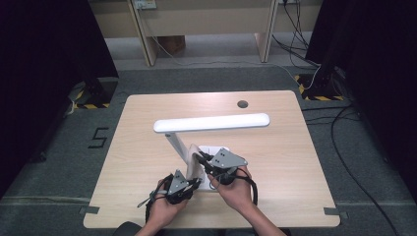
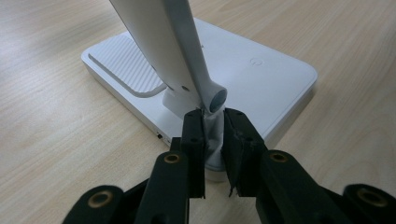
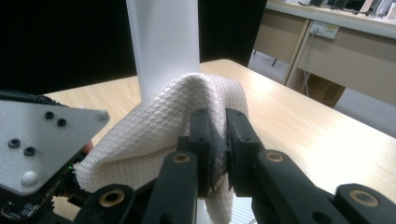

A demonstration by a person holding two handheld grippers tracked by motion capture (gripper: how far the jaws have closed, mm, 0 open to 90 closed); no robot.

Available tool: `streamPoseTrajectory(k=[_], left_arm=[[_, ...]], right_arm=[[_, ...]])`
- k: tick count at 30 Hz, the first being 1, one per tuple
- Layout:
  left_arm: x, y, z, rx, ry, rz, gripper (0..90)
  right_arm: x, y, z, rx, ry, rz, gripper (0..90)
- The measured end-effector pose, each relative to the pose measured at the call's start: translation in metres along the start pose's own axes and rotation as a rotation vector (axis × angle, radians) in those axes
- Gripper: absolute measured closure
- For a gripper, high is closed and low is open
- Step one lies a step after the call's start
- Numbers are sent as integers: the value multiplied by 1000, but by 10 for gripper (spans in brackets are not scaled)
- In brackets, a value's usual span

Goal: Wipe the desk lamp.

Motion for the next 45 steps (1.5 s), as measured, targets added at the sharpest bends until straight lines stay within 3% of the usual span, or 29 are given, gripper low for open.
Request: streamPoseTrajectory(k=[45], left_arm=[[0, 0, 0, -3, 0, 3, 781]], right_arm=[[-10, -35, -5, -28, 0, 94, 826]])
Point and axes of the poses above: each handheld gripper's, and its own axes: x roughly backward along the jaws, y roughly out of its top, z roughly to its left, the point moved 1 cm from there along -x, roughly forward along the jaws, and after that the axes turned 2 degrees about -y, right-handed, at the moved point
